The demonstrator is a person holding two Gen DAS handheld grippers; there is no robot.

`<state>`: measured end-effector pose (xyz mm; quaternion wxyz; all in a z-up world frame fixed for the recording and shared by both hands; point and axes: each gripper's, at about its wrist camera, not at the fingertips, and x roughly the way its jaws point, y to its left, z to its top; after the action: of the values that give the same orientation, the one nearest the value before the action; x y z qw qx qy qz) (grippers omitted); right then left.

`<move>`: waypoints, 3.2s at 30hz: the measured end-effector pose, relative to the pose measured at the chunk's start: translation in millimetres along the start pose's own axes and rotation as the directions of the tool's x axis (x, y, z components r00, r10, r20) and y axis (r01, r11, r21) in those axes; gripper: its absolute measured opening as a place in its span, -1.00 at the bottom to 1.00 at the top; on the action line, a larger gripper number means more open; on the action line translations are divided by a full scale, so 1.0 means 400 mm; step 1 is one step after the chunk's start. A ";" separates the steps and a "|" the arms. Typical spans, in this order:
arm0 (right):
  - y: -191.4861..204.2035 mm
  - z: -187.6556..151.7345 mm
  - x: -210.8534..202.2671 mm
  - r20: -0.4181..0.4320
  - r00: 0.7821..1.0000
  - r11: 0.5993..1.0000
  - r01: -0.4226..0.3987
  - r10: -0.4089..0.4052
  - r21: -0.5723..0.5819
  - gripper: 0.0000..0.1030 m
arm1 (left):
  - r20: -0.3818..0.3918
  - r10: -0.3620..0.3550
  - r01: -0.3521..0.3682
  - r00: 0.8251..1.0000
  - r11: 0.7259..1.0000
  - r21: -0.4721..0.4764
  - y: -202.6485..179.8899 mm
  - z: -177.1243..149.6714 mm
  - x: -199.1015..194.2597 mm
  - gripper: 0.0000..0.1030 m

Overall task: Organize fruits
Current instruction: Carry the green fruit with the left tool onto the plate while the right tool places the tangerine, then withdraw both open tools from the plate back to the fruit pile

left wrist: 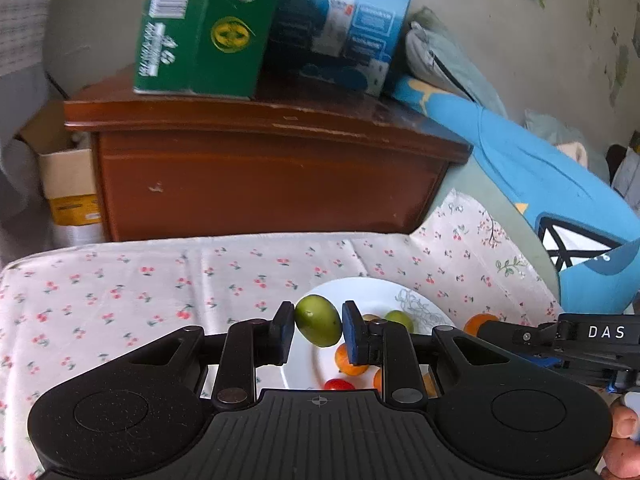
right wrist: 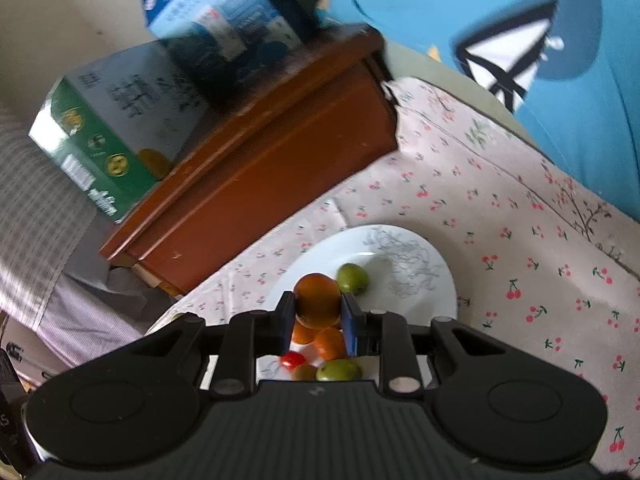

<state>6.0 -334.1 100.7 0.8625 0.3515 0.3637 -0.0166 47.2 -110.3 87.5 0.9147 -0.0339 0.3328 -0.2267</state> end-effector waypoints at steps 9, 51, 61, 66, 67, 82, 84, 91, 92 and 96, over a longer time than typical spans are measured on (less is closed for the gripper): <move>-0.032 -0.004 0.054 -0.042 0.998 0.998 0.049 -0.047 0.043 -0.53 | -0.067 -0.014 0.012 0.998 1.000 -0.021 0.010 -0.007 0.104 -0.55; 0.063 -0.088 0.040 -0.109 0.993 0.994 -0.044 0.033 -0.095 -0.45 | -0.068 0.076 -0.081 0.995 0.993 -0.082 0.085 -0.031 -0.135 0.26; 0.087 -0.158 0.023 -0.158 0.985 0.991 -0.083 0.066 -0.106 -0.45 | -0.095 0.146 -0.153 0.985 0.986 -0.065 0.105 -0.089 -0.195 0.26; 0.093 -0.200 0.032 -0.193 0.979 0.991 -0.091 0.070 -0.099 -0.45 | -0.127 0.171 -0.177 0.977 0.983 -0.039 0.108 -0.122 -0.207 0.27; 0.096 -0.207 0.035 -0.200 0.977 0.991 -0.091 0.069 -0.103 -0.45 | -0.133 0.174 -0.179 0.976 0.983 -0.030 0.106 -0.129 -0.208 0.27; 0.121 -0.257 0.097 -0.255 0.966 0.983 -0.089 0.045 -0.163 -0.45 | -0.226 0.199 -0.189 0.954 0.980 0.064 0.105 -0.217 -0.185 0.27; 0.126 -0.260 0.102 -0.250 0.967 0.980 -0.084 0.037 -0.182 -0.45 | -0.238 0.207 -0.194 0.949 0.978 0.077 0.101 -0.225 -0.179 0.27; 0.138 -0.269 0.115 -0.242 0.970 0.973 -0.068 0.013 -0.220 -0.45 | -0.255 0.193 -0.176 0.948 0.980 0.088 0.095 -0.238 -0.174 0.27; 0.141 -0.271 0.116 -0.239 0.971 0.971 -0.066 0.009 -0.230 -0.44 | -0.257 0.190 -0.173 0.948 0.981 0.087 0.094 -0.238 -0.172 0.27; 0.151 -0.279 0.126 -0.245 0.970 0.964 -0.067 0.002 -0.258 -0.39 | -0.266 0.182 -0.164 0.947 0.982 0.090 0.089 -0.245 -0.167 0.27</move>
<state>-8.6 -208.3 49.9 0.8510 0.2389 0.4589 0.0903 -45.1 -40.4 43.7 0.8770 0.0575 0.4498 -0.1592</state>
